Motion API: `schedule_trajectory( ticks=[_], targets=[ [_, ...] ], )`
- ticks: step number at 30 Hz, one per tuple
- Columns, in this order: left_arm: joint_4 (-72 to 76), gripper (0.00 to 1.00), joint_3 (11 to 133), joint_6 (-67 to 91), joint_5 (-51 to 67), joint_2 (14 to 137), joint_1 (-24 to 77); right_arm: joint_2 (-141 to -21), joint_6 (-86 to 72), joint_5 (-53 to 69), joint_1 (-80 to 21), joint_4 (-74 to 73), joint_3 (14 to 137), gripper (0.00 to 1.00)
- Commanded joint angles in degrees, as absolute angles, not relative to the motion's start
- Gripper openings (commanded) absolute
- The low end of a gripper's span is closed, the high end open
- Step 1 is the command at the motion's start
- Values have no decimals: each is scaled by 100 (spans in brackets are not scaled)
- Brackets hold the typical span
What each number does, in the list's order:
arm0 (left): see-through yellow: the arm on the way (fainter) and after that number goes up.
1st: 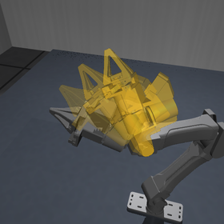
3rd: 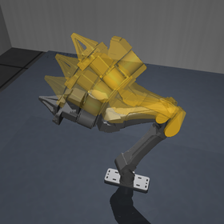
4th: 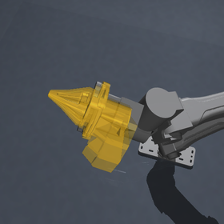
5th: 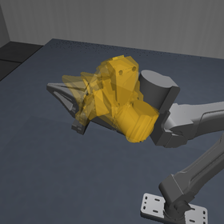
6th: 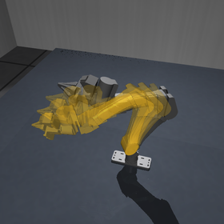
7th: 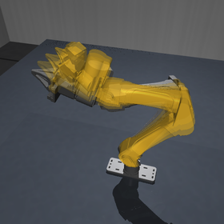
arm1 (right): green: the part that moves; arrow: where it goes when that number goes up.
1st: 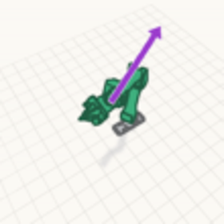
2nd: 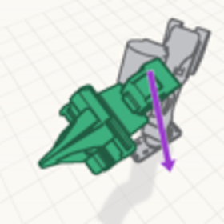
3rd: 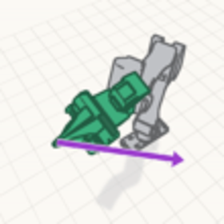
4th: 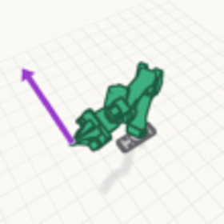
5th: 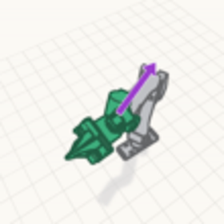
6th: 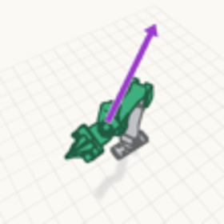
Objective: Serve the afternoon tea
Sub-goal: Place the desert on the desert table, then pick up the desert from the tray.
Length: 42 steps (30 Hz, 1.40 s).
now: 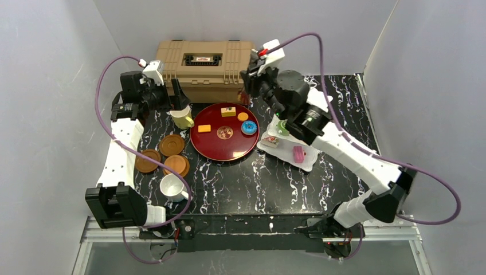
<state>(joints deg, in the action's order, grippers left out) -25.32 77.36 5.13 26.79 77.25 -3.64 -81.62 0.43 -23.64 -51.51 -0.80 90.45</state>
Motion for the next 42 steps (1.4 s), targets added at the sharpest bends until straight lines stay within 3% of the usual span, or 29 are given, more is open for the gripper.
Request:
schedule_trajectory(
  ticks=[1,19,42],
  targets=[
    [-2939,98,7965,484,2660,7907,-588,-8730,-696,-1384,-5177,1075,8690,39],
    [-2901,99,8166,483,2858,8073,-935,-11504,-1287,583,-4927,2474,9589,50],
    [-2813,99,8090,536,3164,8131,-1188,-12621,-603,405,-4895,2599,10238,56]
  ],
)
